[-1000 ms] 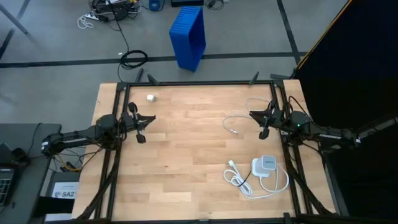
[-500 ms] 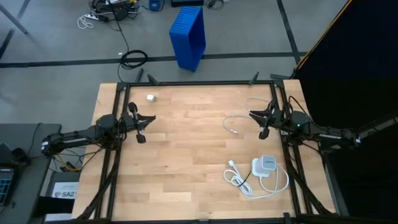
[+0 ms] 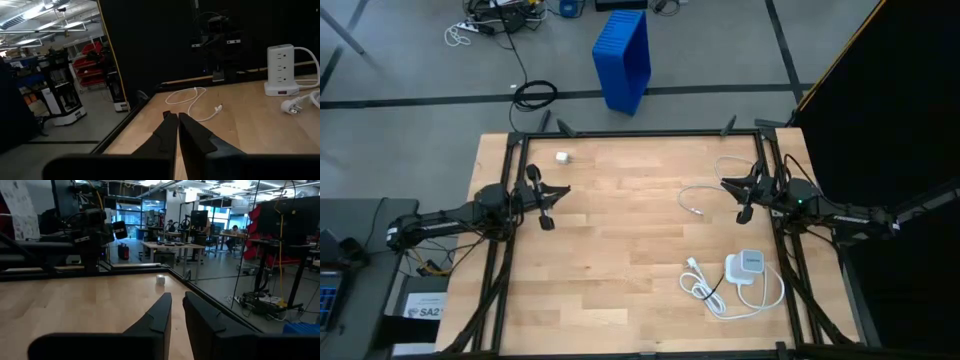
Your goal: Insert USB
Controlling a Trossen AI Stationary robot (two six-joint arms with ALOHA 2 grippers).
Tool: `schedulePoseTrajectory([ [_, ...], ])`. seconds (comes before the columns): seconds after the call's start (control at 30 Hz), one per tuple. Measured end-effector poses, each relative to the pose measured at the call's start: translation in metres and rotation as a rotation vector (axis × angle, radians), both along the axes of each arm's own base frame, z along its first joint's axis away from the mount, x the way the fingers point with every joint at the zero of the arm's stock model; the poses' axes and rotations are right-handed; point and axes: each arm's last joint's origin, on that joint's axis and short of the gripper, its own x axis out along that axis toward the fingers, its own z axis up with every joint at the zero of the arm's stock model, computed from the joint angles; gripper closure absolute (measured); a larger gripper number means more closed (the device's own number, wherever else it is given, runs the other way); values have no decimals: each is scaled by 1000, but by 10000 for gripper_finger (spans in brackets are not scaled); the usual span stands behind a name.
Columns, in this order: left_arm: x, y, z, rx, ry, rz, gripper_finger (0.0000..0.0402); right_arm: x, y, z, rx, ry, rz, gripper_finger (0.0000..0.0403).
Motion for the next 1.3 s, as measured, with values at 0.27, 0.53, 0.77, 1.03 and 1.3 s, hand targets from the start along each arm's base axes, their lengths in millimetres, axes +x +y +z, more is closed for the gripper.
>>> schedulePoseTrajectory([
  [0.27, 0, 0, 0, 0, 0, 0, 401, 0, 0, 0, 0, 0, 0, 362],
  [0.53, 0, 0, 0, 0, 0, 0, 401, 0, 0, 0, 0, 0, 0, 375],
  [0.77, 0, 0, 0, 0, 0, 0, 401, 0, 0, 0, 0, 0, 0, 379],
  [1.03, 0, 0, 0, 0, 1, 0, 401, 0, 0, 0, 0, 0, 0, 366],
  [1.3, 0, 0, 0, 0, 0, 0, 401, 0, 0, 0, 0, 0, 0, 365],
])
